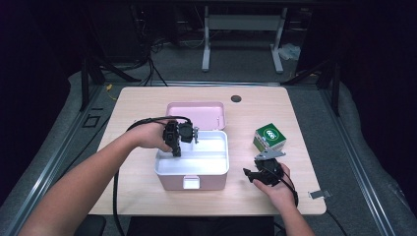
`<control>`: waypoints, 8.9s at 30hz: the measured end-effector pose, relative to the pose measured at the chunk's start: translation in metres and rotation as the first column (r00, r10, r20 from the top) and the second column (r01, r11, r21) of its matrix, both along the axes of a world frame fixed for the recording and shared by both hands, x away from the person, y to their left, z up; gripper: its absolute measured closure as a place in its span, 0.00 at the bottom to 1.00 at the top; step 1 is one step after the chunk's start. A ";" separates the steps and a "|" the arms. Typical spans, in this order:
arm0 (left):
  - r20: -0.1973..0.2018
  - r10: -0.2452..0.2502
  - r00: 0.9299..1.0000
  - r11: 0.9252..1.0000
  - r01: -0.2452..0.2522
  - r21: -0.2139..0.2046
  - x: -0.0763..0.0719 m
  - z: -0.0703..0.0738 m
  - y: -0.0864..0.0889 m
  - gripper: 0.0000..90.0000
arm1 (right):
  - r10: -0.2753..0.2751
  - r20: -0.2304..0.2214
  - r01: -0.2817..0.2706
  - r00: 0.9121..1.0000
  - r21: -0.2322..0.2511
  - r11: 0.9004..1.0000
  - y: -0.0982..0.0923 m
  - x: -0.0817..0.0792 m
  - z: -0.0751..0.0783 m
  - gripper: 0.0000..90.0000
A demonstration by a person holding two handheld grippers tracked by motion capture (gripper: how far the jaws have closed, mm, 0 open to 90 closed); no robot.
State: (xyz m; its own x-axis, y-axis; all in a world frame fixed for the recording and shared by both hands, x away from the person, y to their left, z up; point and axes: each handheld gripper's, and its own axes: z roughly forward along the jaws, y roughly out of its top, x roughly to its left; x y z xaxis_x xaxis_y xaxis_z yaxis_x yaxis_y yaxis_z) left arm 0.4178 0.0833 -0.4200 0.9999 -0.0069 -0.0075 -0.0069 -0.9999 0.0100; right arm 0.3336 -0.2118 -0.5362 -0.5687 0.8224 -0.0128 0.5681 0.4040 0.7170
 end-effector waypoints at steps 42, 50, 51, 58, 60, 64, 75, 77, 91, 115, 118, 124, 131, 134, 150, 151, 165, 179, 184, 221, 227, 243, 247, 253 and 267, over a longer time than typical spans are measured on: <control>0.033 0.258 0.965 0.955 -0.250 -0.156 0.002 0.060 0.085 1.00 | -0.005 0.001 0.005 1.000 0.004 1.000 0.000 0.000 0.000 0.47; 0.031 0.509 0.860 0.842 -0.491 -0.223 0.005 0.057 0.151 1.00 | -0.007 0.000 0.007 1.000 0.003 1.000 -0.001 0.000 0.000 0.47; 0.031 0.509 0.860 0.842 -0.491 -0.223 0.005 0.057 0.151 1.00 | -0.008 -0.001 0.008 1.000 0.001 1.000 -0.001 0.000 0.000 0.47; 0.008 0.716 0.698 0.677 -0.691 -0.252 0.009 0.047 0.200 1.00 | -0.010 0.000 0.010 1.000 0.002 1.000 0.000 0.000 0.000 0.47; 0.000 0.749 0.663 0.643 -0.725 -0.247 0.010 0.042 0.209 1.00 | -0.008 0.000 0.008 1.000 0.001 1.000 0.000 0.000 0.000 0.47; -0.001 0.772 0.635 0.617 -0.751 -0.236 0.011 0.031 0.220 1.00 | -0.010 0.000 0.010 1.000 0.002 1.000 -0.001 0.000 0.000 0.47; -0.061 0.816 0.575 0.560 -0.812 -0.165 0.008 -0.039 0.240 1.00 | -0.010 -0.001 0.010 1.000 0.000 1.000 -0.001 0.000 0.000 0.47; -0.080 0.825 0.560 0.545 -0.825 -0.152 0.006 -0.060 0.240 1.00 | -0.011 -0.002 0.011 1.000 -0.001 1.000 -0.001 0.000 0.000 0.47; -0.064 0.850 0.522 0.512 -0.849 -0.126 -0.009 -0.105 0.236 0.94 | -0.014 -0.005 0.014 1.000 -0.001 1.000 0.000 -0.001 0.000 0.47; 0.011 0.833 0.553 0.544 -0.817 -0.190 -0.029 -0.108 0.222 0.58 | -0.007 0.011 0.007 1.000 -0.003 1.000 0.006 -0.002 0.002 0.42; 0.002 0.849 0.529 0.519 -0.832 -0.195 -0.028 -0.109 0.227 0.48 | -0.010 0.006 0.010 1.000 0.006 1.000 0.007 -0.003 0.003 0.41; -0.002 0.845 0.535 0.523 -0.827 -0.204 -0.029 -0.110 0.228 0.48 | 0.002 0.023 -0.001 1.000 -0.017 1.000 0.011 -0.002 0.008 0.41; -0.003 0.842 0.539 0.527 -0.824 -0.205 -0.029 -0.110 0.228 0.48 | -0.028 0.020 0.028 0.999 0.003 1.000 0.011 0.001 0.021 0.40; -0.003 0.842 0.539 0.527 -0.824 -0.207 -0.029 -0.110 0.228 0.48 | -0.031 0.015 0.031 0.999 0.001 1.000 0.009 0.004 0.025 0.39; -0.002 0.841 0.542 0.530 -0.823 -0.203 -0.028 -0.110 0.228 0.48 | -0.110 -0.109 0.100 0.988 -0.093 0.991 -0.009 0.049 0.061 0.15; -0.002 0.840 0.543 0.531 -0.823 -0.201 -0.028 -0.110 0.228 0.48 | -0.110 -0.127 0.098 0.986 -0.101 0.990 -0.011 0.055 0.063 0.15; -0.004 0.840 0.542 0.530 -0.823 -0.206 -0.028 -0.110 0.228 0.47 | -0.210 -0.237 0.137 0.949 -0.293 0.946 -0.031 0.128 0.083 0.00; -0.004 0.839 0.544 0.532 -0.821 -0.205 -0.028 -0.110 0.228 0.47 | -0.220 -0.425 0.087 0.878 -0.311 0.946 -0.038 0.159 0.062 0.12; -0.004 0.839 0.544 0.532 -0.821 -0.206 -0.028 -0.110 0.229 0.47 | -0.218 -0.447 0.074 0.867 -0.319 0.945 -0.036 0.162 0.061 0.15; -0.004 0.838 0.545 0.533 -0.821 -0.206 -0.028 -0.110 0.229 0.47 | -0.175 -0.487 0.005 0.855 -0.330 0.944 -0.037 0.153 0.096 0.18; -0.003 0.836 0.549 0.536 -0.819 -0.205 -0.028 -0.110 0.228 0.46 | -0.137 -0.464 -0.018 0.875 -0.313 0.949 -0.035 0.142 0.126 0.18; -0.004 0.834 0.551 0.538 -0.816 -0.213 -0.028 -0.110 0.229 0.46 | 0.198 -0.396 -0.366 0.896 -0.410 0.835 -0.005 0.109 0.172 0.18; -0.005 0.833 0.553 0.540 -0.814 -0.213 -0.028 -0.110 0.229 0.46 | 0.270 -0.416 -0.443 0.868 -0.406 0.799 0.003 0.102 0.178 0.18; -0.004 0.832 0.555 0.542 -0.813 -0.215 -0.028 -0.110 0.229 0.45 | 0.343 -0.431 -0.518 0.835 -0.402 0.755 0.017 0.093 0.187 0.18; -0.006 0.831 0.556 0.542 -0.812 -0.217 -0.028 -0.110 0.229 0.45 | 0.468 -0.405 -0.610 0.785 -0.377 0.697 0.069 0.077 0.213 0.18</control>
